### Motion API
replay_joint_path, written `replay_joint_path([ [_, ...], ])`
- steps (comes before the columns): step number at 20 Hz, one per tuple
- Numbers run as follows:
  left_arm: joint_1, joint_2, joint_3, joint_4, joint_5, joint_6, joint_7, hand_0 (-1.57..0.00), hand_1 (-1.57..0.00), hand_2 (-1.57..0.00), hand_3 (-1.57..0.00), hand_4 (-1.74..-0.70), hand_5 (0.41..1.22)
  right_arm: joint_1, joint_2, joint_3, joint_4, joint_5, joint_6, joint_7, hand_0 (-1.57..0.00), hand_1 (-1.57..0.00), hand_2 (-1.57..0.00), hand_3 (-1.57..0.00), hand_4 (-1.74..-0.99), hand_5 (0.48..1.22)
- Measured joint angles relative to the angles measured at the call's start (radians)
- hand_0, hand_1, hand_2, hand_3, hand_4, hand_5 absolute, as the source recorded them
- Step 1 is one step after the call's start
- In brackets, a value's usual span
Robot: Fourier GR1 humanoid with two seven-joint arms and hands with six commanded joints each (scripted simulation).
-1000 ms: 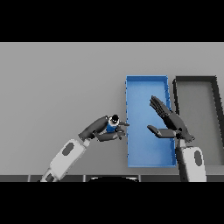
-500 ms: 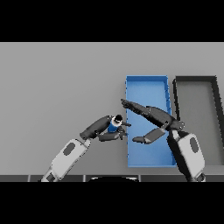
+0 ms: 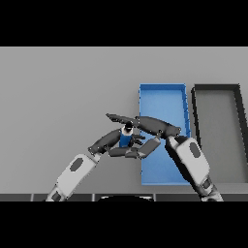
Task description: Pick up the blue pipe and place it into the blue bin.
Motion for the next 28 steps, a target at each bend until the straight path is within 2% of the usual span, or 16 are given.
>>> replay_joint_path([
  [3, 0.0, -0.002, 0.016, 0.017, -0.022, -0.009, 0.003, -1.57, -1.57, -1.57, -1.56, -1.52, 1.221, -0.045, 0.033, 0.013, 0.046, -0.007, 0.006, 0.019, -0.02, -0.03, -0.05, -0.03, -1.236, 0.493],
  [4, -0.001, -0.006, 0.021, 0.012, -0.014, -0.011, 0.021, -1.57, -1.57, -1.57, -1.28, -1.57, 1.221, -0.068, 0.04, 0.015, 0.066, -0.015, 0.013, 0.032, -0.11, -0.14, -0.16, -0.12, -1.291, 0.483],
  [5, 0.004, -0.009, 0.022, 0.013, -0.02, -0.013, -0.002, -1.57, -1.57, -1.57, -1.19, -1.6, 1.221, -0.088, 0.054, 0.019, 0.084, -0.008, 0.014, 0.035, -0.26, -0.3, -0.31, -0.25, -1.348, 0.477],
  [6, -0.001, 0.004, 0.019, 0.006, -0.046, -0.005, 0.044, -1.57, -1.53, -1.57, -1.12, -1.63, 1.221, -0.102, 0.061, 0.023, 0.096, 0.001, 0.023, 0.031, -0.47, -0.49, -0.49, -0.52, -1.365, 0.477],
  [8, -0.012, 0.014, 0.008, -0.008, -0.079, 0.01, 0.072, -1.57, -1.54, -1.57, -1.21, -1.67, 1.221, -0.113, 0.071, 0.029, 0.1, 0.004, 0.036, 0.0, -0.87, -0.88, -0.88, -0.77, -1.486, 0.516],
  [9, 0.0, 0.013, 0.004, -0.018, -0.088, 0.011, 0.059, -1.57, -1.55, -1.57, -1.28, -1.68, 1.221, -0.116, 0.079, 0.036, 0.107, -0.004, 0.038, -0.037, -1.01, -1.02, -1.02, -0.88, -1.527, 0.57],
  [12, 0.015, -0.022, 0.024, 0.001, -0.05, -0.007, 0.01, -1.57, -1.56, -1.57, -1.42, -1.71, 1.221, -0.136, 0.087, 0.044, 0.124, -0.063, 0.011, -0.006, -1.28, -1.29, -1.29, -1.22, -1.457, 0.848],
  [15, 0.021, -0.03, 0.045, -0.002, -0.046, -0.035, 0.019, -1.57, -1.57, -1.57, -1.5, -1.72, 1.221, -0.123, 0.085, 0.066, 0.114, -0.012, 0.021, -0.101, -1.42, -1.43, -1.43, -1.39, -1.435, 1.03],
  [16, 0.017, -0.031, 0.048, -0.001, -0.057, -0.039, 0.03, -1.57, -1.57, -1.57, -1.51, -1.73, 1.221, -0.123, 0.073, 0.071, 0.114, 0.014, 0.034, -0.141, -1.45, -1.45, -1.46, -1.43, -1.436, 1.068],
  [18, 0.019, -0.04, 0.054, -0.014, -0.052, -0.045, 0.066, -1.57, -1.57, -1.57, -1.53, -1.73, 1.221, -0.14, 0.059, 0.079, 0.116, 0.011, 0.029, -0.15, -1.5, -1.5, -1.5, -1.48, -1.455, 1.123],
  [20, 0.01, -0.053, 0.057, -0.002, -0.067, -0.045, 0.066, -1.57, -1.57, -1.57, -1.55, -1.73, 1.221, -0.133, 0.058, 0.088, 0.115, -0.021, 0.024, -0.154, -1.52, -1.52, -1.52, -1.51, -1.47, 1.158],
  [21, 0.011, -0.046, 0.065, -0.003, -0.068, -0.049, 0.055, -1.57, -1.57, -1.57, -1.44, -1.72, 1.221, -0.134, 0.061, 0.09, 0.112, -0.039, 0.016, -0.134, -1.53, -1.53, -1.53, -1.52, -1.475, 1.171],
  [22, 0.008, -0.05, 0.064, 0.005, -0.075, -0.053, 0.034, -1.57, -1.51, -1.46, -1.47, -1.66, 1.221, -0.133, 0.061, 0.092, 0.104, -0.043, 0.009, -0.122, -1.54, -1.54, -1.54, -1.53, -1.478, 1.181],
  [25, 0.025, -0.029, 0.057, -0.014, -0.134, -0.071, 0.024, -0.84, -0.79, -0.76, -0.77, -1.32, 1.221, -0.131, 0.05, 0.097, 0.096, -0.031, -0.004, -0.145, -1.56, -1.56, -1.56, -1.55, -1.484, 1.201],
  [27, 0.013, -0.025, 0.066, -0.014, -0.158, -0.117, 0.038, -0.53, -0.51, -0.49, -0.49, -1.14, 1.221, -0.129, 0.051, 0.105, 0.088, -0.018, -0.023, -0.162, -1.56, -1.56, -1.56, -1.56, -1.486, 1.208],
  [28, 0.017, -0.028, 0.066, -0.008, -0.185, -0.126, 0.019, -0.43, -0.41, -0.39, -0.39, -1.07, 1.15, -0.128, 0.049, 0.109, 0.086, -0.018, -0.033, -0.148, -1.56, -1.56, -1.56, -1.56, -1.487, 1.211],
])
